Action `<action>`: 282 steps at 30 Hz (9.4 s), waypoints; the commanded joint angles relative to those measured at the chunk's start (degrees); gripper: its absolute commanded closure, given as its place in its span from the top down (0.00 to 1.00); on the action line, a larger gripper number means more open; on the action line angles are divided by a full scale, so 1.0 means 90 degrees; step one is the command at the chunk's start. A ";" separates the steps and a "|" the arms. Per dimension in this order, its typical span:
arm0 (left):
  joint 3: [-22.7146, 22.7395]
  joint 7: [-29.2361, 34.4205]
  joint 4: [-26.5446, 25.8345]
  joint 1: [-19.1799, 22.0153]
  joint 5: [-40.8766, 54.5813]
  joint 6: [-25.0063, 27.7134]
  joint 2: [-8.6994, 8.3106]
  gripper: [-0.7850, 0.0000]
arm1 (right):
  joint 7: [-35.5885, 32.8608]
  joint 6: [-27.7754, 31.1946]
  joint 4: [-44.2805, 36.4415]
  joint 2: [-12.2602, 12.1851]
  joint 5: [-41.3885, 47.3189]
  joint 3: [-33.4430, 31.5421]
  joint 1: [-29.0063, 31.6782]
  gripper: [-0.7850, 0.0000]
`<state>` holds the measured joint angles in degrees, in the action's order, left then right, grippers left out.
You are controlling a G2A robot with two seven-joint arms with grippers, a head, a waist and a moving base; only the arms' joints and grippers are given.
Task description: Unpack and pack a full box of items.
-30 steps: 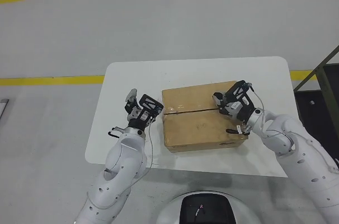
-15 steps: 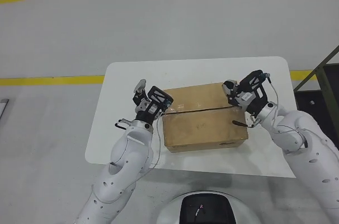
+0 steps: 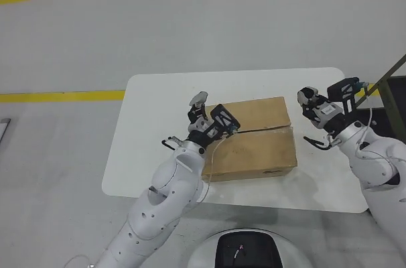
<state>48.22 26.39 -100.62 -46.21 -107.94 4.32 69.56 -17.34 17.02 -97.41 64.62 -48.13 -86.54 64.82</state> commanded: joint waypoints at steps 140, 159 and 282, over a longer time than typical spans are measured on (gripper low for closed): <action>0.3494 0.1554 -0.2583 -0.3667 0.0932 0.0854 -0.0030 1.00 | 0.1597 0.2118 0.1332 0.0283 -0.0643 0.2648 -0.2231 0.00; 0.3376 0.1426 -0.2529 -0.3360 0.2258 0.1192 0.0027 1.00 | 0.1763 0.1760 0.1157 0.0499 0.1517 0.2660 -0.2372 0.00; 0.2884 0.1454 -0.2181 -0.3115 0.2562 0.1121 0.0071 1.00 | -0.4003 -0.2972 0.3265 0.1655 0.3486 0.4443 -0.5566 0.00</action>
<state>74.79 39.46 -120.77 -74.51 -84.31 14.65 70.15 -53.47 -9.75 -67.95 79.33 -17.56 -46.62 14.82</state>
